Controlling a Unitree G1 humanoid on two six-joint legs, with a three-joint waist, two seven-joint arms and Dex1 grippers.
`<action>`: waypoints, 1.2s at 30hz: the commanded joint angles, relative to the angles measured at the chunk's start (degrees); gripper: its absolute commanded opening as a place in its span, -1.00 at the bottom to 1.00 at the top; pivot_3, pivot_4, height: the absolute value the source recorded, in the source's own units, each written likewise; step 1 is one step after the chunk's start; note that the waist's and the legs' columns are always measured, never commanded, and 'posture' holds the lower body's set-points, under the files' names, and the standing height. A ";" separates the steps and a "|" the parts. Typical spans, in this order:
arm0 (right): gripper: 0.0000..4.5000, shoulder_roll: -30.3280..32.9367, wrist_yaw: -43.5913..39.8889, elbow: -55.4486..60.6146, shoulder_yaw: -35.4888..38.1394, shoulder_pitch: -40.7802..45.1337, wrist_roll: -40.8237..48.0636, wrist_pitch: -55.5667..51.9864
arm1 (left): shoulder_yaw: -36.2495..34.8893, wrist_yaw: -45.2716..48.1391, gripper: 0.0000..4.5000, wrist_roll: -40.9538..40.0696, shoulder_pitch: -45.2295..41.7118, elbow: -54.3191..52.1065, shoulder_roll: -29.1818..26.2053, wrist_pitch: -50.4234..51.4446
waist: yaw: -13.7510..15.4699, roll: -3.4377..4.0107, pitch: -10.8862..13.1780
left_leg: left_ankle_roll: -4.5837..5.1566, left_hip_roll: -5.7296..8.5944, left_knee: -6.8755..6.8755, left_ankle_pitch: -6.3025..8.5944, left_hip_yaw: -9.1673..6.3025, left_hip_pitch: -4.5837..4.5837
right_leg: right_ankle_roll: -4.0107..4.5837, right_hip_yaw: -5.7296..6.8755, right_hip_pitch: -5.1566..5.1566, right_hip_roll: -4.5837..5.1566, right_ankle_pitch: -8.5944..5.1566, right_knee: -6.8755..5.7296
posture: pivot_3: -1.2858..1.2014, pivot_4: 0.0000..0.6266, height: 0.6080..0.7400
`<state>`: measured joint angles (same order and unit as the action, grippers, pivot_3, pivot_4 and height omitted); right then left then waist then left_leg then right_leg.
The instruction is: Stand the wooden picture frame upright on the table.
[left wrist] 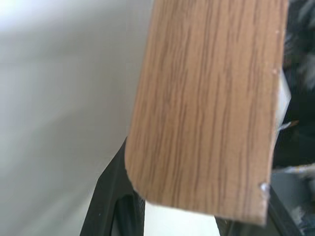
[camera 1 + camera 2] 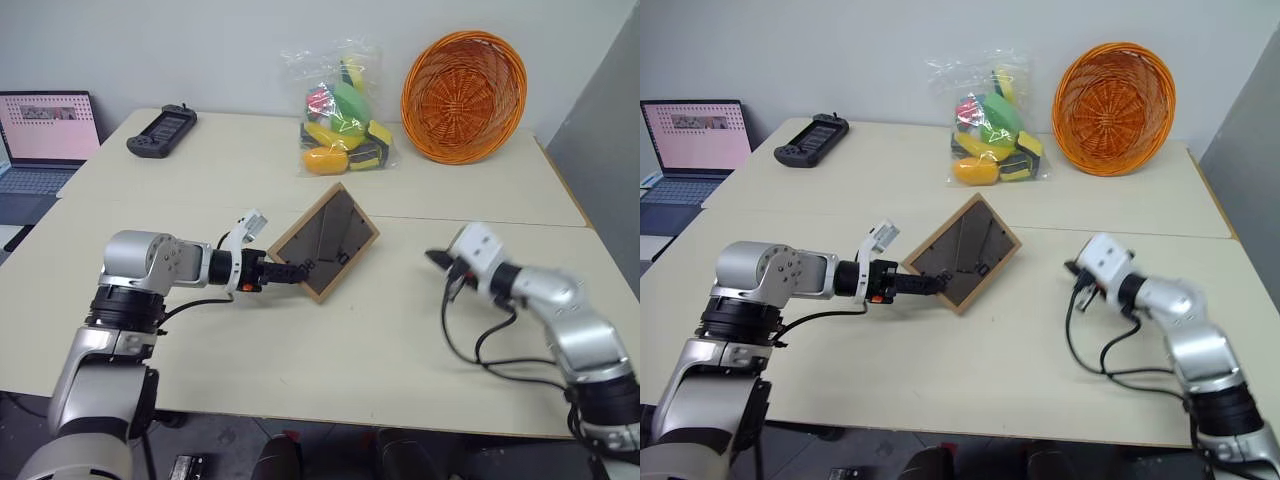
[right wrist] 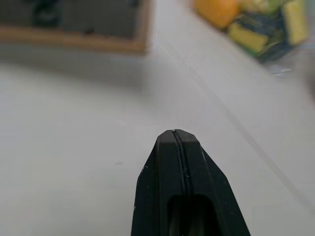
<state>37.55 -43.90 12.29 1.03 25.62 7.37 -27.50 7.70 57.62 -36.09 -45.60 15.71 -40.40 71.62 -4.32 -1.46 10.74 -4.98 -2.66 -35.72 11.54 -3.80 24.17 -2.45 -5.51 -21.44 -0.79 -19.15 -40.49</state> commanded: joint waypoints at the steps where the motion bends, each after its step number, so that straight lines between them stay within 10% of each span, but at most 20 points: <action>1: -0.85 -1.41 -2.18 2.45 2.85 4.62 8.35 -6.69 | 0.83 4.17 -0.41 1.51 -1.68 -3.29 -0.86 -6.67 | 0.16 0.01 0.00 | 0.01 0.00 -0.01 0.00 0.00 0.02 | 0.00 0.00 0.00 0.00 0.00 0.04 | 0.03 -0.52 1.00; 9: -0.09 -6.39 -0.77 4.78 3.04 10.89 19.45 -18.00 | 0.90 6.34 -0.41 2.74 -3.46 -3.08 -0.22 -8.69 | 0.71 0.04 0.02 | 0.02 0.00 -0.06 0.00 -0.10 0.46 | 0.01 0.09 -0.29 0.00 0.00 0.15 | 0.03 -0.52 1.00; 36: -0.09 -12.77 1.39 -2.85 1.45 19.48 25.27 -20.80 | -0.02 8.10 -0.41 2.96 -5.45 -6.44 0.57 -9.46 | 1.05 0.07 0.04 | 0.02 0.00 -0.10 0.00 -0.06 0.62 | 0.01 0.06 -0.67 -0.01 0.01 -0.24 | 0.03 -0.52 1.00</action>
<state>25.33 -43.67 7.22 1.92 43.75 30.89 -47.46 9.30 65.20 -32.33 -49.77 10.76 -40.62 63.53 -3.27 -1.39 10.78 -4.95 -2.66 -35.83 11.54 -3.86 24.79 -2.44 -5.45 -22.11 -0.80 -19.15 -40.76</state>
